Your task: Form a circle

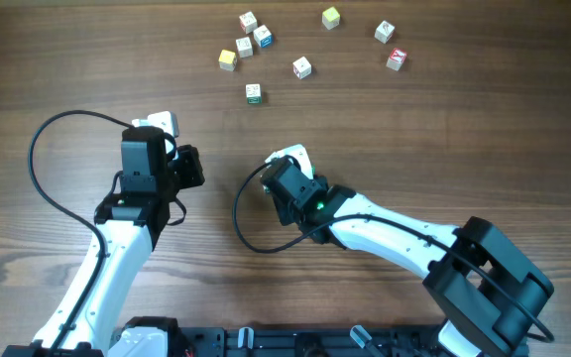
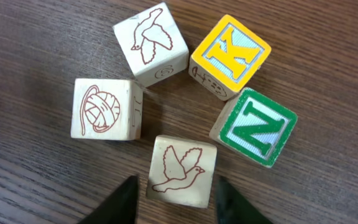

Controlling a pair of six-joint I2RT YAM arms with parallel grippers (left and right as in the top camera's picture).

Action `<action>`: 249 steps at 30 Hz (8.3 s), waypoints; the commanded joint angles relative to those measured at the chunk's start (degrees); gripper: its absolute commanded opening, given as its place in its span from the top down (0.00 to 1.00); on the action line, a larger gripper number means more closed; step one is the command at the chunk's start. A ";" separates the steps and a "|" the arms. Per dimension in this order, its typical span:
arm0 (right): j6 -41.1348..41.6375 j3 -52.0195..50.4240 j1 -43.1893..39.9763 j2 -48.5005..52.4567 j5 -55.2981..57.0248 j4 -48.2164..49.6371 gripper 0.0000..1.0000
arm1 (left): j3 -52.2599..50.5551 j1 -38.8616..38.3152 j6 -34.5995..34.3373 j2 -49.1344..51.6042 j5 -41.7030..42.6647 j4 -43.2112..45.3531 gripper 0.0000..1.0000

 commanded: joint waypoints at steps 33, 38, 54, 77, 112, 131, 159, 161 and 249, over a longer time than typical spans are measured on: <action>32.35 3.08 -2.19 -11.39 9.42 -22.80 0.81 | 0.42 0.00 -0.09 6.23 12.46 -1.07 0.96; 38.91 -0.31 -5.35 -11.15 8.39 -21.40 0.90 | 0.42 -1.88 -0.11 13.16 17.00 1.27 0.96; 41.46 -4.94 -5.62 -10.38 8.33 -16.76 0.90 | 0.37 -10.62 -1.84 19.23 16.00 3.65 0.96; 41.46 -4.94 -5.62 -9.97 8.46 -16.76 0.86 | 0.37 -14.16 -4.83 21.03 17.55 6.29 0.96; 41.44 -4.94 -5.62 -9.97 8.46 -16.74 0.86 | 0.37 -14.16 -4.83 21.03 20.13 6.73 0.96; 41.44 -4.94 -5.62 -9.97 8.63 -16.76 0.86 | 0.37 -14.25 -4.83 21.03 22.45 6.78 0.96; 41.46 -4.94 -5.90 -9.81 8.46 -17.07 0.88 | 0.37 -14.25 -6.27 21.00 22.45 6.34 0.96; 41.44 -4.94 -5.90 -9.81 8.46 -17.18 0.89 | 0.37 -14.25 -6.56 20.87 22.43 5.33 0.96; 27.98 -4.92 -19.47 -0.74 -17.16 17.40 0.95 | 0.37 -14.10 -11.58 -20.98 -30.36 -21.79 0.96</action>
